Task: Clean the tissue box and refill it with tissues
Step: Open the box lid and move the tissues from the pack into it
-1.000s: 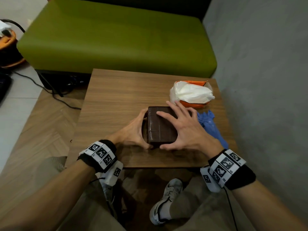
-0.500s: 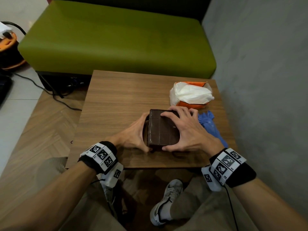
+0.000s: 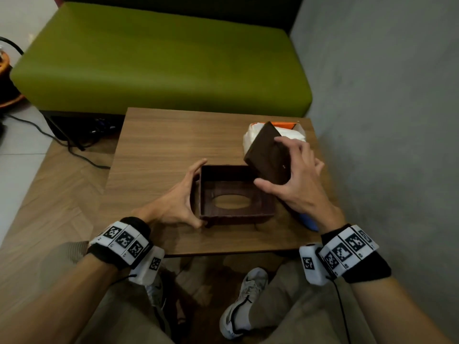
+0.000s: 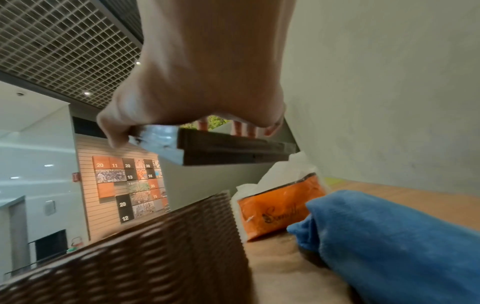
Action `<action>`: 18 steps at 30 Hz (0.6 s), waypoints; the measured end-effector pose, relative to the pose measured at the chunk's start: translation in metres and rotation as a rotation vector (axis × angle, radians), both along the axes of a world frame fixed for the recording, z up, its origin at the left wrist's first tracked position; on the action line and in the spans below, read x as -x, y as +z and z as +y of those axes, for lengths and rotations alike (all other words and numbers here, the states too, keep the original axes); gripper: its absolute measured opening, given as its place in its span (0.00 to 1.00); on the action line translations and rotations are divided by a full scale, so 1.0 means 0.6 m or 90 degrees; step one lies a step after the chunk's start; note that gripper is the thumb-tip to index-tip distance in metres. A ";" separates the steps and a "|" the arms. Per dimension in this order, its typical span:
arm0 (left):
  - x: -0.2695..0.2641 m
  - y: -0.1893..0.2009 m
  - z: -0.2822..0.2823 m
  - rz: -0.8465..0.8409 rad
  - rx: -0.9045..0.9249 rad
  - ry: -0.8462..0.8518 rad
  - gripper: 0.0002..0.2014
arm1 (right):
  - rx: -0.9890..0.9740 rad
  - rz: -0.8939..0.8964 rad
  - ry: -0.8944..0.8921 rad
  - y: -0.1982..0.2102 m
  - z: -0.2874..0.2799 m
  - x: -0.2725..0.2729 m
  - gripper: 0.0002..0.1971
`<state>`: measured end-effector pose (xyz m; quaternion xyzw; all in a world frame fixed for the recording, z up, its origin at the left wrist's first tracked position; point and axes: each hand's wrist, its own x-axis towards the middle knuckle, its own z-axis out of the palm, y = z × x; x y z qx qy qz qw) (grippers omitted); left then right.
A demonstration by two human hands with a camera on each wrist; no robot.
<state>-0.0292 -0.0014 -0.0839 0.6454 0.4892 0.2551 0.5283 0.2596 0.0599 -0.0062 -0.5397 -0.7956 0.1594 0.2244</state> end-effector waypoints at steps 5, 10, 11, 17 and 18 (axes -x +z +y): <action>0.044 0.003 -0.004 0.021 0.005 0.031 0.69 | 0.104 -0.091 -0.089 -0.032 0.002 -0.017 0.49; 0.079 0.001 -0.007 0.072 0.002 0.055 0.71 | 0.183 -0.192 -0.127 -0.063 -0.013 -0.015 0.50; 0.083 0.000 -0.007 0.076 0.003 0.059 0.71 | 0.198 -0.217 -0.144 -0.067 -0.016 -0.011 0.51; 0.097 -0.003 -0.007 0.073 0.015 0.059 0.72 | 0.256 -0.340 -0.221 -0.077 -0.020 0.029 0.58; 0.098 -0.003 -0.007 0.073 0.014 0.058 0.72 | 0.267 -0.354 -0.227 -0.079 -0.019 0.034 0.58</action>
